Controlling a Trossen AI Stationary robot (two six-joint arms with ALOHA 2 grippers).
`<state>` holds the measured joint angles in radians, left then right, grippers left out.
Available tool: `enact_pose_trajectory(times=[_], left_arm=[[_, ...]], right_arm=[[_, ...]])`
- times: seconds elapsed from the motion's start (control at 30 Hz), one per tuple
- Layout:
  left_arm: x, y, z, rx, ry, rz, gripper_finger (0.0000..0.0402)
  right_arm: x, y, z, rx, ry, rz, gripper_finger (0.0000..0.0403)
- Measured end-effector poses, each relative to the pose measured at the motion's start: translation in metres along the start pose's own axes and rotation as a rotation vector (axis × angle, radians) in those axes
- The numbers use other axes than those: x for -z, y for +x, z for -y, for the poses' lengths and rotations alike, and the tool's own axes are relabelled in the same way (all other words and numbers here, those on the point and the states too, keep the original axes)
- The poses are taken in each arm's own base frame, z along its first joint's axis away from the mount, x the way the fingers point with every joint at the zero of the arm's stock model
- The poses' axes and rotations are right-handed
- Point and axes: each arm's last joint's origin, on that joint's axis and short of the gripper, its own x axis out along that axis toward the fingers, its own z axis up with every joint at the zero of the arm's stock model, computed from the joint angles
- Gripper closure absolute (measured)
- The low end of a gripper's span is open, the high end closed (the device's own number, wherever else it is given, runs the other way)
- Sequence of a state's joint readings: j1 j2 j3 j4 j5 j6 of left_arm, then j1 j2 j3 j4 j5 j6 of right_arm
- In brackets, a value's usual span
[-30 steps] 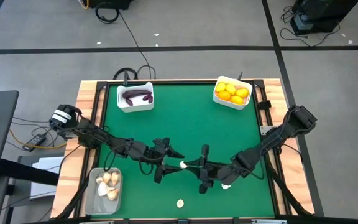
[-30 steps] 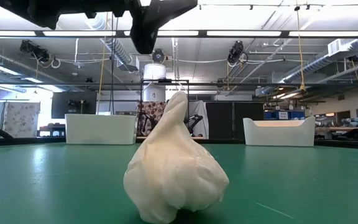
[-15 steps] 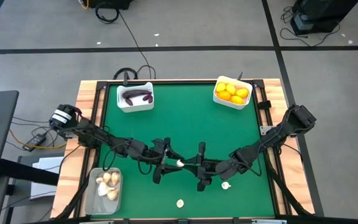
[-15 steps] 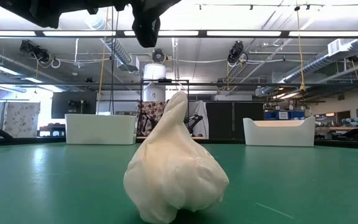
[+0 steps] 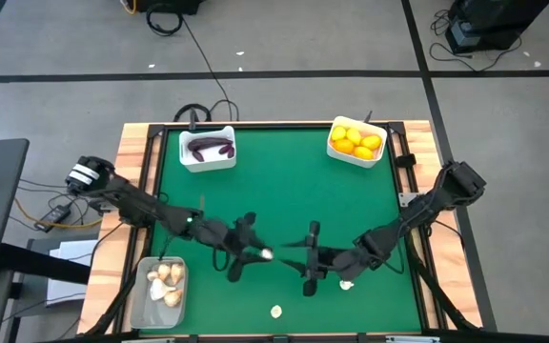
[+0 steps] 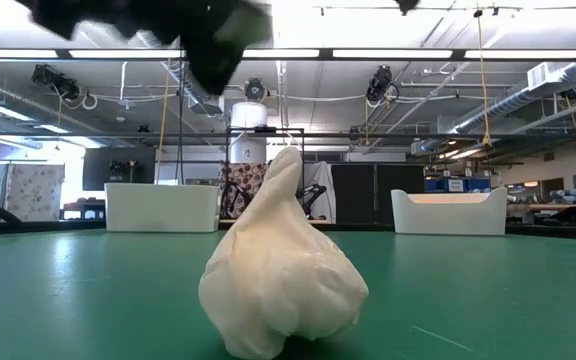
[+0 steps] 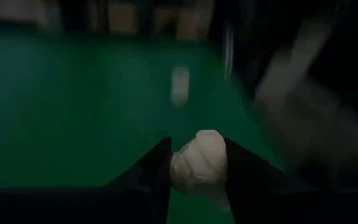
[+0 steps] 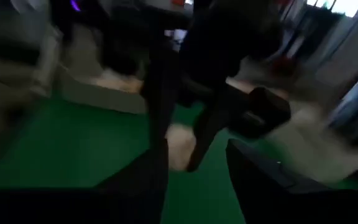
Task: Sort produce into baskets
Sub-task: Put the right white garlic into the gray bin
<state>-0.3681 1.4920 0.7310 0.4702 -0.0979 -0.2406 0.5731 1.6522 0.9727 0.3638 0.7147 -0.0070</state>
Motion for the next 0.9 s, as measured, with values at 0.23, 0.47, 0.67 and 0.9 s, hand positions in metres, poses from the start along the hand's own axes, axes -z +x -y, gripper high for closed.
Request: enact_pose_trajectory(times=[0.23, 0.47, 0.67, 0.9], left_arm=[[0.023, -0.045, 0.014, -0.091, 0.013, -0.563, 0.0271], [0.024, -0.096, 0.049, -0.305, -0.109, -0.982, 0.027], [0.032, -0.123, 0.086, -0.317, -0.217, -1.11, 0.027], [0.043, -0.137, 0.107, -0.327, -0.27, -1.126, 0.027]], right_arm=[[0.022, -0.013, -0.02, -0.408, 0.405, -0.327, 0.0228], [0.03, -0.03, -0.037, -0.66, 0.578, -0.585, 0.0228], [0.033, -0.039, -0.044, -0.674, 0.575, -0.625, 0.0229], [0.044, -0.043, -0.042, -0.556, 0.634, -0.755, 0.0228]])
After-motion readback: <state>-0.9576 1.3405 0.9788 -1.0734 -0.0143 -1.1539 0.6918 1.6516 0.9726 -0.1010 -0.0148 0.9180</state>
